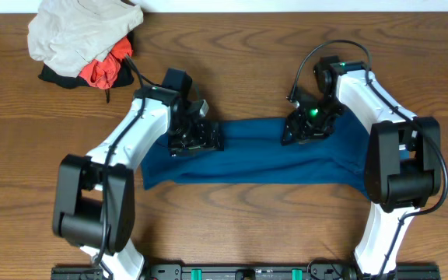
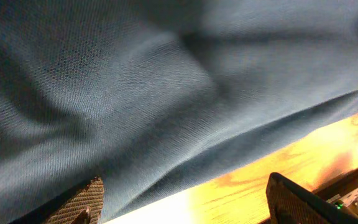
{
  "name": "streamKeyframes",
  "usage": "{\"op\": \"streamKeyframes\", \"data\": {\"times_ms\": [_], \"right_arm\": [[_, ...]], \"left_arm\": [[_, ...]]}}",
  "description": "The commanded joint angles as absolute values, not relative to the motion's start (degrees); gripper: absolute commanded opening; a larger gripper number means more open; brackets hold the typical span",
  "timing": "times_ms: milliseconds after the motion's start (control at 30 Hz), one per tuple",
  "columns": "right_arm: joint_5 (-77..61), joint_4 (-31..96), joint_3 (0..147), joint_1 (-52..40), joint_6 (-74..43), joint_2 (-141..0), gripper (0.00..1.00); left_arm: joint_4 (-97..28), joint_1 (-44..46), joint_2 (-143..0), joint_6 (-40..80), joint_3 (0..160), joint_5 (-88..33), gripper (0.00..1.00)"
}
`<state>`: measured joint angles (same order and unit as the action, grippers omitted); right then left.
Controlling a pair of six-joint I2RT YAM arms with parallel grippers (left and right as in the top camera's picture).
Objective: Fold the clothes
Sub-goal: 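Bring both grippers inward to the shirt's middle and grasp, then pull the shirt outward with both grippers toward its ends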
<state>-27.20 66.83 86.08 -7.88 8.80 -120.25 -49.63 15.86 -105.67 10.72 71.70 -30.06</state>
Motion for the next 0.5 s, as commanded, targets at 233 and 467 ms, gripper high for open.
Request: {"op": "streamKeyframes", "data": {"times_ms": [233, 467], "right_arm": [[-22.37, 68.58, 84.95, -2.31, 7.27, -118.74, 0.58], [-14.79, 68.73, 84.47, 1.04, 3.36, -118.74, 0.66]], "left_arm": [[-50.54, 15.16, -113.47, 11.00, 71.35, -27.97, 0.84], [-53.06, 12.36, -113.49, 10.98, 71.35, -17.06, 0.84]]}}
